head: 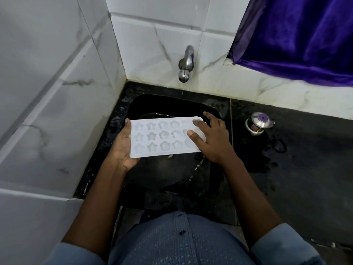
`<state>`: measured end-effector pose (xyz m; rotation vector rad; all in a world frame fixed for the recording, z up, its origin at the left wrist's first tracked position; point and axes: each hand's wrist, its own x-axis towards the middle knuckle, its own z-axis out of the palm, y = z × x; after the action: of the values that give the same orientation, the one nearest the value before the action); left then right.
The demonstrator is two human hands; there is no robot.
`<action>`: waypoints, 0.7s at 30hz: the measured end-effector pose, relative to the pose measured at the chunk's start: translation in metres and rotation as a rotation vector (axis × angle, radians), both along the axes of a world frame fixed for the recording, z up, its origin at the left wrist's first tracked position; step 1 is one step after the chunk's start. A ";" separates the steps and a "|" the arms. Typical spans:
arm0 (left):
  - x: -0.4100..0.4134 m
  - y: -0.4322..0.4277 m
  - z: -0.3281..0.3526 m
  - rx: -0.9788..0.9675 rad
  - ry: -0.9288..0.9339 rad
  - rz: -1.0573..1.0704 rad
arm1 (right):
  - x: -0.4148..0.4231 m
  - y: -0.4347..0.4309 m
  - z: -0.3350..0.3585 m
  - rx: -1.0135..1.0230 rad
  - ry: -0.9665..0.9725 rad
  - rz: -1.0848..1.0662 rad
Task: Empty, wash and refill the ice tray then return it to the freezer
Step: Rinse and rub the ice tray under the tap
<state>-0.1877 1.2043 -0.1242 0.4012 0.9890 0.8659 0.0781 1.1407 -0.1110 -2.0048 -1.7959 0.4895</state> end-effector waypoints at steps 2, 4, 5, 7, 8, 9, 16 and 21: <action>-0.001 0.000 0.002 0.001 0.002 -0.006 | 0.000 0.001 0.001 -0.004 -0.015 0.001; -0.001 -0.001 0.005 -0.010 0.005 -0.005 | -0.001 0.002 0.000 0.005 -0.022 0.000; -0.001 -0.001 0.006 -0.017 0.004 -0.005 | -0.001 0.002 0.000 0.013 -0.019 -0.004; -0.001 -0.002 0.007 -0.025 0.001 -0.006 | -0.001 0.002 -0.002 0.027 -0.011 -0.012; -0.001 -0.003 0.008 -0.025 0.000 -0.007 | -0.001 0.001 -0.003 0.031 -0.011 -0.014; -0.002 -0.004 0.008 -0.024 0.000 -0.007 | -0.001 0.000 -0.003 0.030 -0.014 -0.014; 0.001 -0.010 0.010 -0.017 -0.010 -0.009 | 0.000 -0.004 -0.002 0.017 -0.001 -0.013; 0.002 -0.013 0.008 -0.025 0.004 -0.011 | 0.002 -0.006 -0.003 0.050 0.001 -0.027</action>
<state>-0.1859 1.1912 -0.1164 0.3873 0.9995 0.8420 0.0798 1.1349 -0.1135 -1.9922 -1.7611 0.4329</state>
